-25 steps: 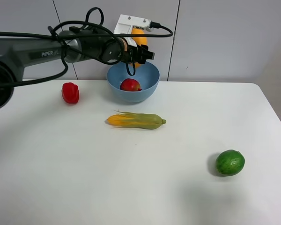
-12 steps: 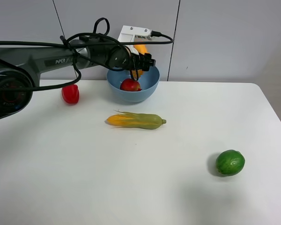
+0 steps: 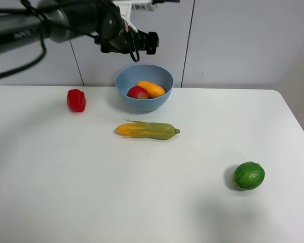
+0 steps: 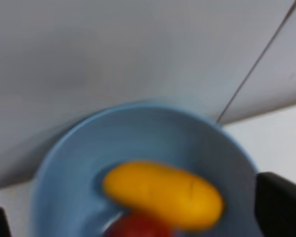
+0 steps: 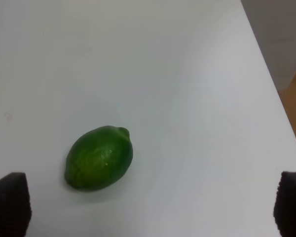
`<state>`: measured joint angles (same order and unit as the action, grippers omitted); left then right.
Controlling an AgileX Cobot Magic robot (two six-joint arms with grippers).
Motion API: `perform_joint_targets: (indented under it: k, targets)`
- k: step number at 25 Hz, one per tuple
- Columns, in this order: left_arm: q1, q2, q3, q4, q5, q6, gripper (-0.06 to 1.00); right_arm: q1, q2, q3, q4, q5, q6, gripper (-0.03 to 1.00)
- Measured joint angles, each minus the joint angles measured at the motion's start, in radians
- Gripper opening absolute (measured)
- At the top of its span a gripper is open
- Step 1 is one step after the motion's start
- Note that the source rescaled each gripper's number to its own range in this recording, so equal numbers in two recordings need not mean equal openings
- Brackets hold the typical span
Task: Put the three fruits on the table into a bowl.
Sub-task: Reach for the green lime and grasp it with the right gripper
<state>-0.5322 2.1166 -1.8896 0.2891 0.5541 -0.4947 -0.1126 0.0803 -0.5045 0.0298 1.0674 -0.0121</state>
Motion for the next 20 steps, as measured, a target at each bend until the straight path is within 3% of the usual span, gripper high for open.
perform_joint_targets:
  k: [4, 8, 15, 17, 20]
  targets:
    - [0.033, -0.161, -0.003, 0.01, 0.287, 0.164, 0.98, 0.0, 0.0, 0.0, 0.0, 0.0, 0.0, 1.0]
    - [0.153, -0.262, -0.003, 0.018, 0.433, 0.365, 0.98, 0.0, 0.0, 0.0, 0.0, 0.0, 0.0, 1.0]
    - [0.408, -0.383, 0.019, -0.077, 0.484, 0.607, 0.98, 0.0, 0.0, 0.0, 0.0, 0.0, 0.0, 1.0]
    - [0.481, -0.455, 0.112, -0.09, 0.49, 0.669, 0.98, 0.0, 0.0, 0.0, 0.0, 0.0, 0.0, 1.0]
    - [0.529, -0.549, 0.248, -0.105, 0.485, 0.678, 0.98, 0.0, 0.0, 0.0, 0.0, 0.0, 0.0, 1.0]
